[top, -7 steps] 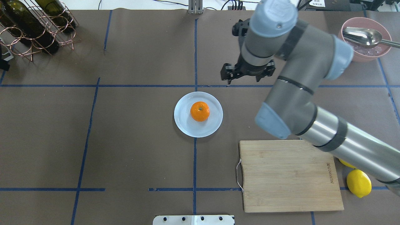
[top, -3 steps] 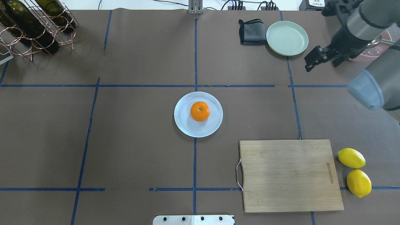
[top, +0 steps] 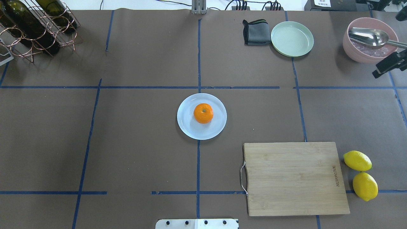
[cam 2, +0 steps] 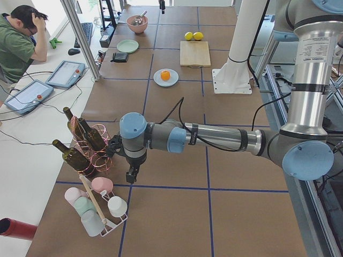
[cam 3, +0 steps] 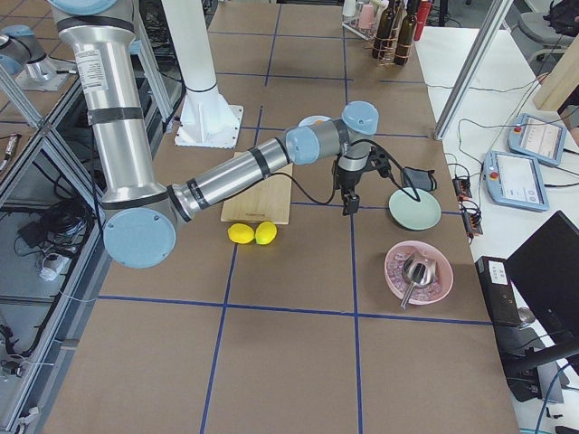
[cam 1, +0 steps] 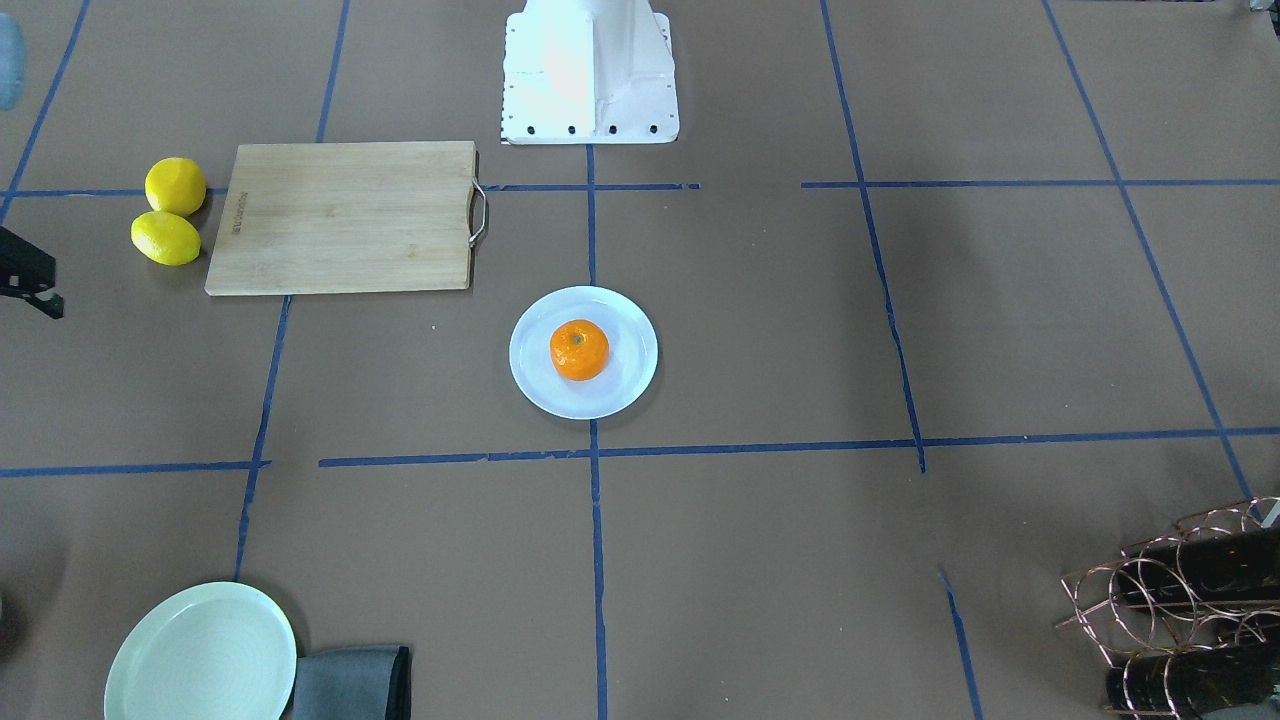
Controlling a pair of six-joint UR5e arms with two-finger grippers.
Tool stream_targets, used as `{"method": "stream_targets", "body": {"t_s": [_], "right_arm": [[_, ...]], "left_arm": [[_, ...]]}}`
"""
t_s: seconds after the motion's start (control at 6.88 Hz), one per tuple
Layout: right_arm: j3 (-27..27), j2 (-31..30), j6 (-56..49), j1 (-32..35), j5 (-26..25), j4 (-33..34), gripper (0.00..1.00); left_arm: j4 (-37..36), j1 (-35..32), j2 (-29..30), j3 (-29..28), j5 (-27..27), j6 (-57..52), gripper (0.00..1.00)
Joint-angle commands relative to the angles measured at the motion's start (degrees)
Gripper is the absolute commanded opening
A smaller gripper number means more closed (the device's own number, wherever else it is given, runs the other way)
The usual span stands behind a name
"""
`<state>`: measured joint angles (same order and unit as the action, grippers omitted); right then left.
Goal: Pick orange to plate
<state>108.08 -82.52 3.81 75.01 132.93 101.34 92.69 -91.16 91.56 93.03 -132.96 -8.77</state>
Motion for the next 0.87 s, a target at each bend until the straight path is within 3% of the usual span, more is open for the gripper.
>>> {"method": "stream_targets", "body": {"t_s": [0.0, 0.29, 0.73], "right_arm": [[-3.7, -4.2, -10.7, 6.9, 2.0, 0.0, 1.00], [-10.6, -4.1, -16.3, 13.0, 5.3, -0.2, 1.00], [-10.4, -5.9, -11.2, 14.0, 4.4, -0.2, 1.00]], "left_arm": [[0.0, -0.8, -3.1, -0.1, 0.4, -1.9, 1.00], [-0.1, -0.9, -3.2, 0.0, 0.4, -1.8, 1.00], [-0.1, -0.8, -3.2, 0.0, 0.5, -1.7, 1.00]]}}
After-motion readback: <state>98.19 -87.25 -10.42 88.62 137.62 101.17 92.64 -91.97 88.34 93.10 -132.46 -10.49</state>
